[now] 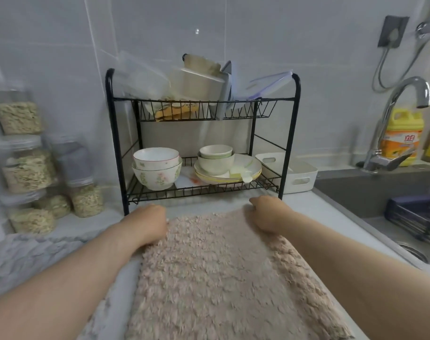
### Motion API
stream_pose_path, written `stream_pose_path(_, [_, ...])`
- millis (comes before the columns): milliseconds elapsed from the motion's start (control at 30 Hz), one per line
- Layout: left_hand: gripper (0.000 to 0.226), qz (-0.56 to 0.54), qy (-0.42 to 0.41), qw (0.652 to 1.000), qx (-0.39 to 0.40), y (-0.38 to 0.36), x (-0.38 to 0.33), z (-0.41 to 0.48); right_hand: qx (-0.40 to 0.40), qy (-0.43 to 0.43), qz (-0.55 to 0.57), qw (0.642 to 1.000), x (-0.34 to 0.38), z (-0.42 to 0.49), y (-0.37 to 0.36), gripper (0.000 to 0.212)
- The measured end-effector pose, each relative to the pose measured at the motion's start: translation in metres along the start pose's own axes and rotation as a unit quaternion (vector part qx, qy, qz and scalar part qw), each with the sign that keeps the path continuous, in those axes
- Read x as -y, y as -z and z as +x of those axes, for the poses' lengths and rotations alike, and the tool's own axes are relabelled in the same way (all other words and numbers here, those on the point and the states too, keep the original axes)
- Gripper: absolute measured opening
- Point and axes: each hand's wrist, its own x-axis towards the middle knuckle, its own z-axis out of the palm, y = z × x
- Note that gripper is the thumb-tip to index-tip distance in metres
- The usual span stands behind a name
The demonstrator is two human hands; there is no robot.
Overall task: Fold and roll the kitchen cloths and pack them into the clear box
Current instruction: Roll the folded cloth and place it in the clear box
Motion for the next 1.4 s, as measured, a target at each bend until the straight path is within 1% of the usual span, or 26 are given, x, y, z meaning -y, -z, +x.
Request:
stream_pose_path(67, [0.015,-0.009,0.008,1.0,0.0,-0.003,0.003,0.01,0.004,-0.011,-0.005,1.0,-0.004,0.012,-0.004,0.034])
stream_pose_path(167, [0.006,-0.045,0.011,0.999,-0.01,0.0,0.005,0.012,-0.016,-0.014,0.028,0.999,-0.009,0.013,-0.002,0.026])
stream_pose_path(233, [0.011,-0.091,0.02,0.995,-0.029,0.004,0.005,0.007,-0.047,-0.011,0.053,0.997,-0.012,0.005,0.003,0.019])
stream_pose_path(333, [0.022,-0.164,0.035,0.982,-0.081,0.011,0.007,-0.008,-0.098,-0.011,0.125,0.987,-0.019,-0.016,0.013,0.005])
stream_pose_path(400, [0.027,-0.19,0.03,0.975,-0.111,0.019,0.006,-0.027,-0.12,-0.007,0.169,0.978,-0.021,-0.036,0.023,0.006])
stream_pose_path(533, [0.023,-0.23,0.01,0.96,-0.157,0.034,0.0,-0.073,-0.143,-0.023,0.261,0.954,-0.029,-0.084,0.04,0.017])
stream_pose_path(667, [0.022,-0.256,-0.002,0.95,-0.177,0.042,0.0,-0.117,-0.157,-0.024,0.28,0.947,-0.032,-0.132,0.049,0.014])
stream_pose_path(767, [0.023,-0.248,-0.012,0.951,-0.184,0.041,0.0,-0.142,-0.158,-0.031,0.28,0.947,-0.03,-0.16,0.05,0.011])
stream_pose_path(867, [0.025,-0.247,-0.005,0.953,-0.174,0.036,0.001,-0.161,-0.152,-0.028,0.297,0.942,-0.028,-0.184,0.048,0.014])
stream_pose_path(1000, [0.028,-0.253,-0.013,0.953,-0.169,0.026,-0.001,-0.186,-0.143,-0.027,0.268,0.952,-0.03,-0.21,0.04,0.007])
stream_pose_path(1100, [0.032,-0.234,-0.042,0.957,-0.164,0.019,-0.005,-0.203,-0.137,-0.022,0.247,0.959,-0.03,-0.226,0.034,0.009])
stream_pose_path(1167, [0.031,-0.218,-0.052,0.962,-0.154,0.016,-0.007,-0.212,-0.119,-0.015,0.223,0.967,-0.028,-0.234,0.031,0.012])
stream_pose_path(1233, [0.027,-0.183,-0.054,0.97,-0.15,0.014,-0.009,-0.222,-0.098,-0.007,0.199,0.975,-0.027,-0.241,0.027,0.014])
stream_pose_path(1300, [0.023,-0.136,-0.06,0.977,-0.156,0.012,-0.011,-0.23,-0.08,0.006,0.162,0.983,-0.025,-0.247,0.024,0.007])
stream_pose_path(1400, [0.021,-0.089,-0.08,0.982,-0.147,0.006,-0.014,-0.238,-0.071,0.033,0.104,0.992,-0.021,-0.251,0.021,0.011])
